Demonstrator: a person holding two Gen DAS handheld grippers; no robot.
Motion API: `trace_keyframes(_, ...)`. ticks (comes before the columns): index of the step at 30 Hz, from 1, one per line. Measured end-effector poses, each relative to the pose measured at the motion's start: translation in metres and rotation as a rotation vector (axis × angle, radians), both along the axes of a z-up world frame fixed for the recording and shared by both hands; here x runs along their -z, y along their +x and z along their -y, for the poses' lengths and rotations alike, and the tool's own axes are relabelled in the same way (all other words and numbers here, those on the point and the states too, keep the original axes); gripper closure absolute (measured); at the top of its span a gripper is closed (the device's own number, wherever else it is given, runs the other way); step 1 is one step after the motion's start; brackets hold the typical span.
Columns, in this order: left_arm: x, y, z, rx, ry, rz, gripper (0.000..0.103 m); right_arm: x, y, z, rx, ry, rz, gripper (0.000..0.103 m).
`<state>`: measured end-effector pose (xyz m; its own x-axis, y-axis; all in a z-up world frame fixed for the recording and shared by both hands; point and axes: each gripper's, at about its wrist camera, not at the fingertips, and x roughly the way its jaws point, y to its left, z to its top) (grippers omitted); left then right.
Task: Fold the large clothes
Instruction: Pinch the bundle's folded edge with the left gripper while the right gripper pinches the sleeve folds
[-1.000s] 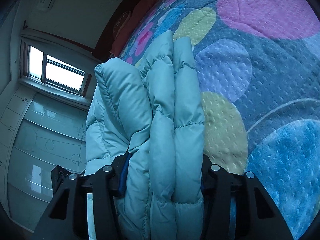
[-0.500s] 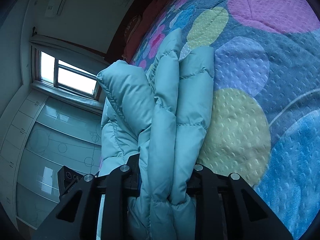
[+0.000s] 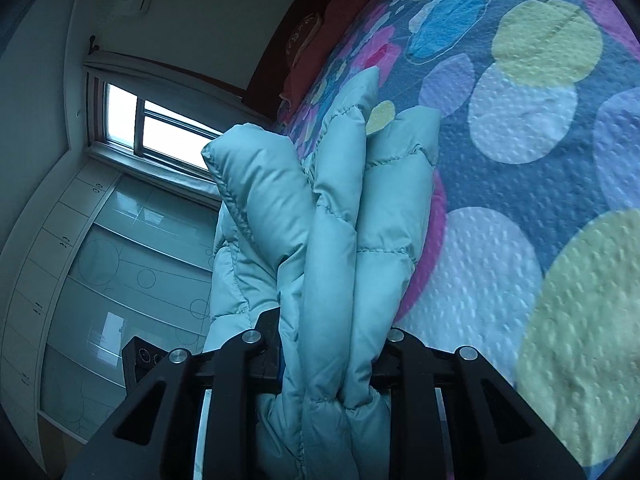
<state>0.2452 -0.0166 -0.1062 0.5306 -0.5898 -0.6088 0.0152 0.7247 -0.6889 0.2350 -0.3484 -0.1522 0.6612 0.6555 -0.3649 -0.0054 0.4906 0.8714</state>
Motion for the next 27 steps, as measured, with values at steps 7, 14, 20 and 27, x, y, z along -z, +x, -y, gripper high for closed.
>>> trace_keyframes(7,0.017,0.015,-0.044,-0.07,0.017,-0.027,0.061,0.02,0.034,-0.038,-0.062,-0.009,-0.046,0.079)
trace_keyframes(14,0.025,0.017,-0.048,-0.047,0.017,-0.016,0.058,0.02,0.032,-0.034,-0.075,-0.03,-0.061,0.074)
trace_keyframes(20,0.018,0.017,-0.064,0.003,0.013,0.012,0.043,-0.01,0.028,-0.033,-0.098,-0.189,-0.046,0.037)
trace_keyframes(27,0.013,0.043,-0.085,-0.038,-0.077,-0.007,0.039,-0.024,0.052,-0.018,-0.064,-0.207,-0.054,0.032)
